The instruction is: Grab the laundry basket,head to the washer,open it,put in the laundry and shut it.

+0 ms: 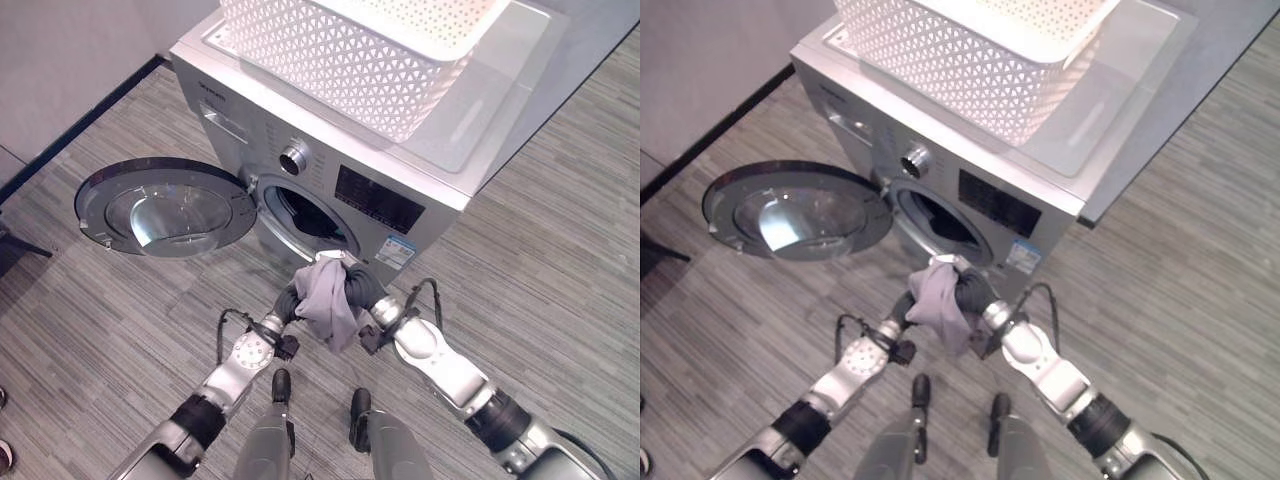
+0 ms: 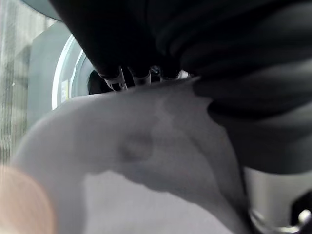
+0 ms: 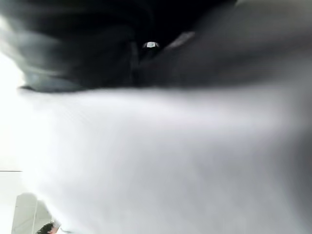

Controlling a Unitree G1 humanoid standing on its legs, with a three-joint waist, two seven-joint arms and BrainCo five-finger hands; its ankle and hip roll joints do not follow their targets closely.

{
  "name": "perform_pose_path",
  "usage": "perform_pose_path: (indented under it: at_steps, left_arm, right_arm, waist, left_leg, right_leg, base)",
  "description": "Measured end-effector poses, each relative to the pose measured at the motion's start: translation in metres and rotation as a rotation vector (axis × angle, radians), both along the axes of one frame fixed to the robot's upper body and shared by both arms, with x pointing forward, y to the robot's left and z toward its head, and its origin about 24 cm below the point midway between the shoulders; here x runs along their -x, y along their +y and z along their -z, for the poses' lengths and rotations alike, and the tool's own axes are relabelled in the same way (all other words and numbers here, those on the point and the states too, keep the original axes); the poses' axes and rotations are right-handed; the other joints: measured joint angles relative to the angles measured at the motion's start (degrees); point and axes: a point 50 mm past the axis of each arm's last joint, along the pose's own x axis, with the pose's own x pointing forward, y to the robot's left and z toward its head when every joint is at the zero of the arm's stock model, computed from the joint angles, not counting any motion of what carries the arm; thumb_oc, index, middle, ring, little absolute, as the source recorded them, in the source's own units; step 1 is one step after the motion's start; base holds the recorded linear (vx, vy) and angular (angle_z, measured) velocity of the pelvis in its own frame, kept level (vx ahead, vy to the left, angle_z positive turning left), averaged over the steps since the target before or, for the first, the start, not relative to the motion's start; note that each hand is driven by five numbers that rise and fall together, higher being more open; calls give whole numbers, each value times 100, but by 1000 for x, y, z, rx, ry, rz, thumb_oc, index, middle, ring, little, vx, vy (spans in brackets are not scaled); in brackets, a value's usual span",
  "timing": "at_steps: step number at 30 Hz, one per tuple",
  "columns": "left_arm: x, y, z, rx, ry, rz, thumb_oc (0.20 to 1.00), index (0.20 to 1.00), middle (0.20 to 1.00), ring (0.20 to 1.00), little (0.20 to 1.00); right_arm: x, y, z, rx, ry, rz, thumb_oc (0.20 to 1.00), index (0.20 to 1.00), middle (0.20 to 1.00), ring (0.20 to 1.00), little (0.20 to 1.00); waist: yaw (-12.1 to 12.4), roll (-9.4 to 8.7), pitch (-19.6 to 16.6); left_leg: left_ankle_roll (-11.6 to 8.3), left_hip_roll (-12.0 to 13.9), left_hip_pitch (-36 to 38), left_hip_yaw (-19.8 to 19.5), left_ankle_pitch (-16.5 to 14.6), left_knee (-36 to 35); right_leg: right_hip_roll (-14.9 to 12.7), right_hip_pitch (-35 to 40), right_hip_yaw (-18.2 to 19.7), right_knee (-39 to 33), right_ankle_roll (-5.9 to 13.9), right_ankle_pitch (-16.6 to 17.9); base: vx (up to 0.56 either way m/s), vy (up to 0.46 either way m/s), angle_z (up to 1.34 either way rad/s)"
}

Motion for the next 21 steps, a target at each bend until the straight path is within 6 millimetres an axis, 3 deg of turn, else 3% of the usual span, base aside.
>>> perform_pose_path:
  at_steps: [5,10,16,19,20,21]
  left_arm:
    - [-9,-7,-3,4,3,-18,1000,1000,1000,1000,1000]
    - [-13,-14,-1,6,21,-18,1000,1000,1000,1000,1000]
    - [-39,-22,-14,-83,-12,-43,1000,1000,1000,1000,1000]
    - [-41,-19,-15,-88,-16,-57,1000,1000,1000,1000,1000]
    - [-41,-19,-15,-87,-19,-67,200,200,200,200,200]
    - [-42,-17,-15,-82,-21,-83,200,200,200,200,200]
  right_arm:
    - [-9,18,-7,17,-24,-21,200,200,200,200,200]
    - [-13,21,-8,2,-6,-19,200,200,200,200,200]
    - [-17,25,-9,-43,46,-21,200,200,200,200,200]
    - [-17,25,-9,-58,60,-21,200,200,200,200,200]
    - [-17,25,-10,-57,57,-24,200,200,200,200,200]
    - [-17,25,-10,-57,55,-25,200,200,200,200,200]
  waist:
    - [55,-71,41]
    - [89,-207,133]
    - [33,-347,333]
    - [-2,-360,352]
    - [0,-360,355]
    - [-34,-375,363]
  left_leg:
    - [0,5,-92,2,19,7]
    - [-14,8,-181,5,30,2]
    - [-15,16,-186,34,30,-22]
    - [-15,31,-181,107,30,-37]
    - [-15,43,-177,153,30,-42]
    - [-15,54,-176,162,30,-46]
  right_leg:
    - [0,-111,1,28,-3,1]
    - [3,-200,2,23,-12,8]
    - [23,-192,34,-82,4,58]
    - [50,-194,99,-161,14,105]
    - [63,-187,123,-201,11,133]
    - [79,-184,131,-231,13,152]
  base:
    - [-4,1,1]
    - [0,0,0]
    - [-9,9,-3]
    - [-9,7,-13]
    - [-20,-1,-14]
    - [-20,-1,-10]
